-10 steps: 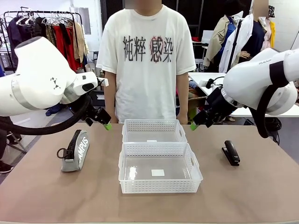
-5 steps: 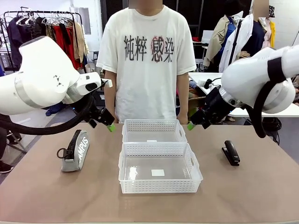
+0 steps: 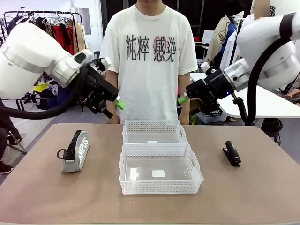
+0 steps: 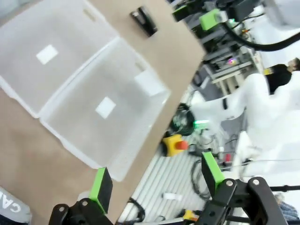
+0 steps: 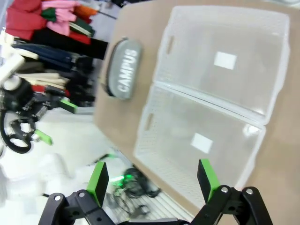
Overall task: Distribute items into two baskets.
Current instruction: Pick up the Pencil pouch that the person points to.
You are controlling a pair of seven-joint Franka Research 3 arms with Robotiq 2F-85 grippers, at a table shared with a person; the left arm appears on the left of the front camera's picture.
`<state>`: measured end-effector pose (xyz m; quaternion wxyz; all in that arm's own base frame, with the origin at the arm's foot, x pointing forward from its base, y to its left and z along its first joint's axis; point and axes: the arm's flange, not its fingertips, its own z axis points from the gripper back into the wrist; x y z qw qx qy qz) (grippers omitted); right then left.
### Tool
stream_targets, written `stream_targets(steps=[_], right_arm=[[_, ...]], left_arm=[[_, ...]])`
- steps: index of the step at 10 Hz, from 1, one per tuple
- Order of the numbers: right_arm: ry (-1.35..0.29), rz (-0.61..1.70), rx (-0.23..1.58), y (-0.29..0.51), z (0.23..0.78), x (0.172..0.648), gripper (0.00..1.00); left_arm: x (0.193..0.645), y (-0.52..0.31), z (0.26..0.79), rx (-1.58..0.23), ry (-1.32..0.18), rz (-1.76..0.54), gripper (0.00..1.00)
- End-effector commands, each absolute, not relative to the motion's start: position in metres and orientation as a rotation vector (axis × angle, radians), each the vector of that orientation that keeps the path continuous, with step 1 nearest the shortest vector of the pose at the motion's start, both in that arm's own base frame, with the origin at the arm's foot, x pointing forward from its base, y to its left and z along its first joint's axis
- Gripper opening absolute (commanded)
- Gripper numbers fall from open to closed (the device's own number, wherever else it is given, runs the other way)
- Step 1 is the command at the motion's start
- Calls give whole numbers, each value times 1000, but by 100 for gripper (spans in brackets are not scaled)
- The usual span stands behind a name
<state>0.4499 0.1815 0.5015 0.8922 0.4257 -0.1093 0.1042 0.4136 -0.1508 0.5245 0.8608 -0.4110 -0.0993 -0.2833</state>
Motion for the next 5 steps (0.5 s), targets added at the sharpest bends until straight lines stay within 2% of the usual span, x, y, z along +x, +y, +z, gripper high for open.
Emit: stream_targets(steps=[1,5], right_arm=[[-211,125,1020,174,511,465,100],[-172,33,1264,137,541,490,100]], left_arm=[[424,-136,533,-1027,-217,-538,100],[432,-103,563,-1296,-310,-453,100]])
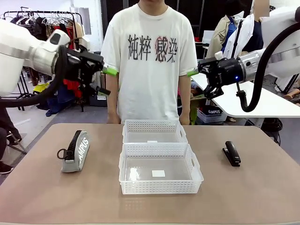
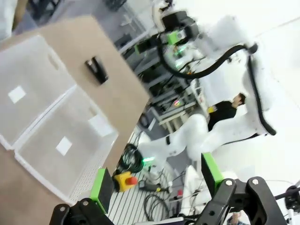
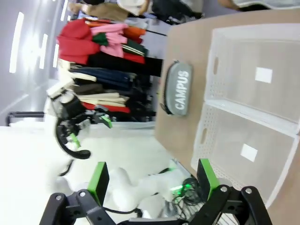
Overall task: Distribute items into two baskets.
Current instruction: Pick up the Pencil pouch that the person points to.
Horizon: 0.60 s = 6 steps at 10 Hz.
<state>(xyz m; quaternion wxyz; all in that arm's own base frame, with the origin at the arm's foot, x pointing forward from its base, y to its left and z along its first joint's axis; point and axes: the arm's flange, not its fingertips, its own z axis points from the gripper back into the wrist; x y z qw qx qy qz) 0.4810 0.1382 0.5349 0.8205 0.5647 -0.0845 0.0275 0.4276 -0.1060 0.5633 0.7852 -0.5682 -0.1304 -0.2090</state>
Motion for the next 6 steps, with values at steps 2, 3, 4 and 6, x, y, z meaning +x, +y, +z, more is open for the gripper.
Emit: stream_targets(steps=[2,3,4,6], right_arm=[[-174,39,1321,124,560,495,100],[-188,29,1329,118,568,499,100],[-192,20,1371,111,574,506,100],[-183,32,1443,99,585,514,100]], left_arm=[[437,-94,576,-1392,-323,-387,100],[437,-92,579,-1425,-309,-374,100],[440,-89,579,-1446,-302,-368,100],[447,-82,578,-1481,-298,-312,100]])
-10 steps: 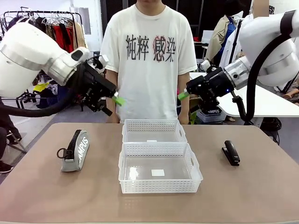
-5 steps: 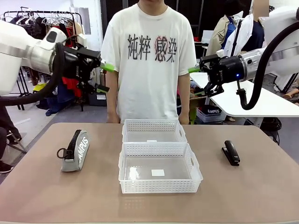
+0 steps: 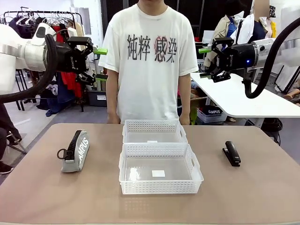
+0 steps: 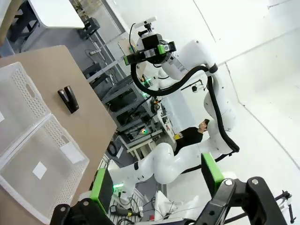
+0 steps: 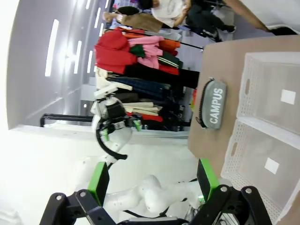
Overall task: Distribute items into two baskets.
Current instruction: Pick up the Pencil pouch that the person points to.
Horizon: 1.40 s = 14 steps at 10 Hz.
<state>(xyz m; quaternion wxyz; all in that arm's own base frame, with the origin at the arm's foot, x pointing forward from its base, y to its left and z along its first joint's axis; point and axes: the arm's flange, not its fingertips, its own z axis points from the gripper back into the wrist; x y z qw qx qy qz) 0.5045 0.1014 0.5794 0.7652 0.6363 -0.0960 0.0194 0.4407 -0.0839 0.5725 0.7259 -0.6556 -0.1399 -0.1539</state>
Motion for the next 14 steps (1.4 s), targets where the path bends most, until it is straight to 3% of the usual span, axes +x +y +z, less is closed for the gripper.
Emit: stream_targets(steps=[1,14], right_arm=[[-163,28,1474,96,588,517,100],[-191,30,1457,84,581,524,100]], left_arm=[[450,-79,579,-1500,-300,-293,100],[449,-64,591,-1538,-355,-249,100]])
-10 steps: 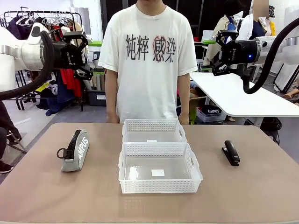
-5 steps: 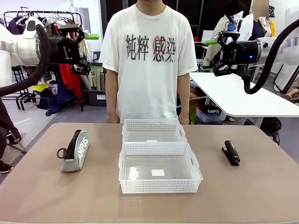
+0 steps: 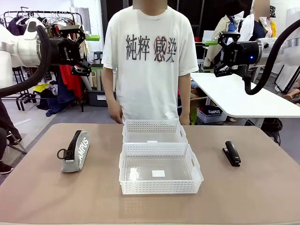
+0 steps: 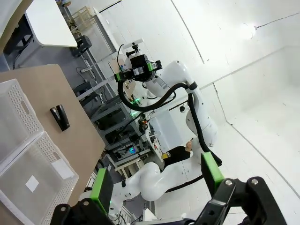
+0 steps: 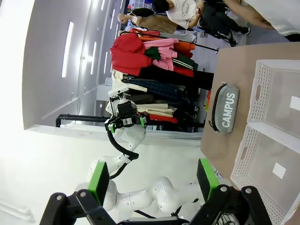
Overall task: Distribute items into two baskets.
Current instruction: Pick up the Pencil pouch that the person points to.
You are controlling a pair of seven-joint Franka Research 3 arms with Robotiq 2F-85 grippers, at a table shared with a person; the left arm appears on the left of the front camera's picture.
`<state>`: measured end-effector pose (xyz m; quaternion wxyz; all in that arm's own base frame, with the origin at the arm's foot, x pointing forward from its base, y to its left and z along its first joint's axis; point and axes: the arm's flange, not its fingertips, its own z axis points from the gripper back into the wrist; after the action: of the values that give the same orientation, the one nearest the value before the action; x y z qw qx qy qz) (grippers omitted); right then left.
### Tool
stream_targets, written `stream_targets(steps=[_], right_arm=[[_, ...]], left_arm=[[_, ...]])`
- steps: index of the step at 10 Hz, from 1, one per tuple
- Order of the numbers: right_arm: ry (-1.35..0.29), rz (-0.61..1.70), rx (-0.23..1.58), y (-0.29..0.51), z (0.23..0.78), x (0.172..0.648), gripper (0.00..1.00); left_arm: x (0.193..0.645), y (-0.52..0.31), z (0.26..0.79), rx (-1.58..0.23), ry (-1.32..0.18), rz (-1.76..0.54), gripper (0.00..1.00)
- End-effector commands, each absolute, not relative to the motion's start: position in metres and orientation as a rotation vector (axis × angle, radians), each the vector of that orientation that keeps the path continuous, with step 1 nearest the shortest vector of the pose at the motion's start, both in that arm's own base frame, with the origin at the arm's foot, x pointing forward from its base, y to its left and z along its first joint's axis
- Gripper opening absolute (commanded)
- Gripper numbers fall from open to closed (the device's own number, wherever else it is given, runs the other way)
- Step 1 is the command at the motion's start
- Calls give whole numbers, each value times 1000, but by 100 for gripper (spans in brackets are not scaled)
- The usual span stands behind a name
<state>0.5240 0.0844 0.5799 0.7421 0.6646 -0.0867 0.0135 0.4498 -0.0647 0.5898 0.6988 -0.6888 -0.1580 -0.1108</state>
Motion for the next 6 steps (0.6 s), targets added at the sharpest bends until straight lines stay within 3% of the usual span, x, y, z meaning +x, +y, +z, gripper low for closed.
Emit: stream_targets(steps=[1,6], right_arm=[[-191,30,1457,84,581,524,100],[-191,30,1457,84,581,524,100]], left_arm=[[449,-64,591,-1538,-355,-249,100],[449,-64,591,-1538,-355,-249,100]])
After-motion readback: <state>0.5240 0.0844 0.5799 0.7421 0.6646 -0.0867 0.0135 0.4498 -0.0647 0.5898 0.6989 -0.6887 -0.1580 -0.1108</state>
